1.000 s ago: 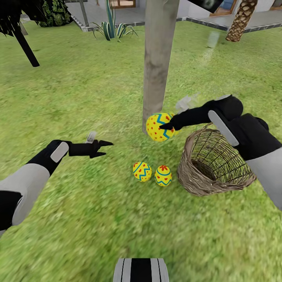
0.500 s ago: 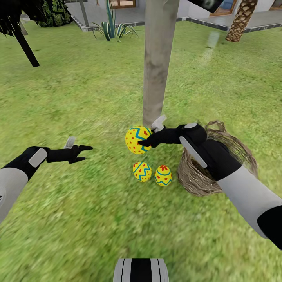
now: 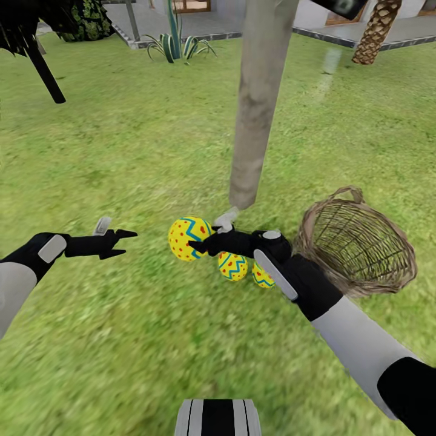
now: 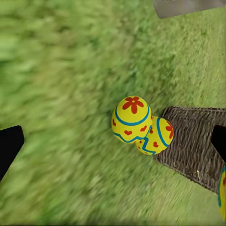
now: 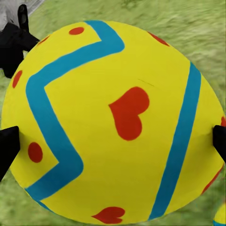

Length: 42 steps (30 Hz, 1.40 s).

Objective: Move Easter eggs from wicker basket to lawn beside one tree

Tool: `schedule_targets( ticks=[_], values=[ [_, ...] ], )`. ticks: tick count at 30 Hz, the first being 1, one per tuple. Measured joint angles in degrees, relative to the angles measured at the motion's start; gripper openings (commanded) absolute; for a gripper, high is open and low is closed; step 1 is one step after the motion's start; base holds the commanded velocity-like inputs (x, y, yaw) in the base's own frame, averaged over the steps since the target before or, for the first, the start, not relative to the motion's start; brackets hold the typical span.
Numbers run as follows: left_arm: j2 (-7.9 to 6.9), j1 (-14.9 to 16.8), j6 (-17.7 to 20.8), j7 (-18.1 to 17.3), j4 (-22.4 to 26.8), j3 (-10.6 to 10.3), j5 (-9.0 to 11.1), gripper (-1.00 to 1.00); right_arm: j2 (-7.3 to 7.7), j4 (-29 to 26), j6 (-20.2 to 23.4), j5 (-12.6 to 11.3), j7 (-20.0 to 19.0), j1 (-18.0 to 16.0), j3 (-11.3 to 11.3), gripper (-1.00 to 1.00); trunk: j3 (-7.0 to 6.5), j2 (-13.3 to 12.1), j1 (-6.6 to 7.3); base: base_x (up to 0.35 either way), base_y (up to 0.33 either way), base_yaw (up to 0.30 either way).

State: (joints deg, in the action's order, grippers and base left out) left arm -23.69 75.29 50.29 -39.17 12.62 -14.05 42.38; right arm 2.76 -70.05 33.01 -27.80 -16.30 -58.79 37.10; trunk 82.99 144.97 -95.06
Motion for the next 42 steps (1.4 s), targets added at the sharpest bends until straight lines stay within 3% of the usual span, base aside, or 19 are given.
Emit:
schedule_targets(
  ticks=[3, 5, 9, 12, 15, 17, 20, 24, 27, 30, 37, 42],
  values=[
    [-0.21, 0.0, 0.0, 0.0, -0.2, 0.1, 0.1, 1.00, 0.07, -2.1, -2.9, -1.4, 0.1, 4.2, 0.0, -1.00, 0.00, 0.0, 0.00, 0.000, 0.024, 0.000],
    [-1.30, 0.0, 0.1, 0.0, -0.3, 0.1, 0.2, 1.00, 0.17, -2.5, -4.3, -1.7, -0.1, 5.2, -0.1, -1.00, 0.00, 0.0, 0.00, -0.028, 0.121, 0.000],
    [-2.05, 0.0, 0.1, -2.5, -0.3, 0.1, 0.1, 1.00, -1.34, -2.4, -13.3, -2.0, -0.2, 10.1, 0.1, -1.00, 0.00, 0.0, 0.00, -0.018, 0.293, 0.000],
    [-2.07, 0.0, 0.1, -2.9, -0.3, 0.1, 0.0, 1.00, -1.99, -2.3, -13.4, -2.0, 2.7, 10.7, 0.0, -1.00, 0.00, 0.0, 0.00, -0.002, 0.310, 0.000],
    [-1.47, 0.0, 0.1, -3.0, -1.3, -0.1, -0.1, 1.00, -2.16, -2.6, -14.8, -2.0, 8.7, 10.9, 0.1, -1.00, 0.00, 0.0, 0.00, 0.000, 0.090, 0.000],
    [-0.96, 0.0, 0.0, -3.0, -2.2, -0.1, -0.1, 1.00, -2.14, -2.5, -18.6, -2.0, 12.4, 11.2, 0.1, -1.00, 0.00, 0.0, 0.00, 0.000, 0.019, 0.000],
    [-0.93, 0.0, -0.1, -3.0, -4.7, -0.1, -0.2, 1.00, -2.51, 0.5, -27.0, -0.9, 19.0, 14.6, 0.8, -1.00, 0.01, 0.0, -0.01, 0.000, 0.004, 0.000],
    [-1.04, 0.0, -3.5, -3.9, -7.7, 0.0, -0.2, 1.00, -5.11, 4.5, -29.1, 6.0, 28.3, 15.8, 4.8, -1.00, 0.00, 0.0, 0.00, 0.000, 0.000, 0.000],
    [-1.12, 0.0, -6.1, -4.8, -8.7, 0.0, -0.2, 1.00, -6.77, 8.2, -31.3, 7.9, 29.6, 15.9, 5.5, -1.00, 0.00, 0.0, 0.00, 0.000, 0.000, 0.000],
    [-1.14, 0.0, -6.6, -5.0, -9.8, 0.0, -0.2, 1.00, -7.15, 9.7, -35.2, 8.4, 30.1, 16.0, 5.7, -1.00, 0.00, 0.0, 0.00, 0.000, 0.000, 0.000],
    [-0.84, 0.0, -6.8, -5.1, -10.0, -0.1, -0.4, 1.00, -7.16, 13.5, -39.2, 8.8, 30.2, 16.1, 5.7, -1.00, 0.00, 0.0, 0.03, 0.112, 0.047, 0.000],
    [-0.78, 0.0, -6.8, -4.9, -10.0, -0.2, -0.2, 1.00, -8.86, 19.1, -39.6, 9.7, 30.3, 16.1, 5.4, -1.00, 0.00, 0.0, 0.01, 0.184, 0.013, 0.000]
  ],
)
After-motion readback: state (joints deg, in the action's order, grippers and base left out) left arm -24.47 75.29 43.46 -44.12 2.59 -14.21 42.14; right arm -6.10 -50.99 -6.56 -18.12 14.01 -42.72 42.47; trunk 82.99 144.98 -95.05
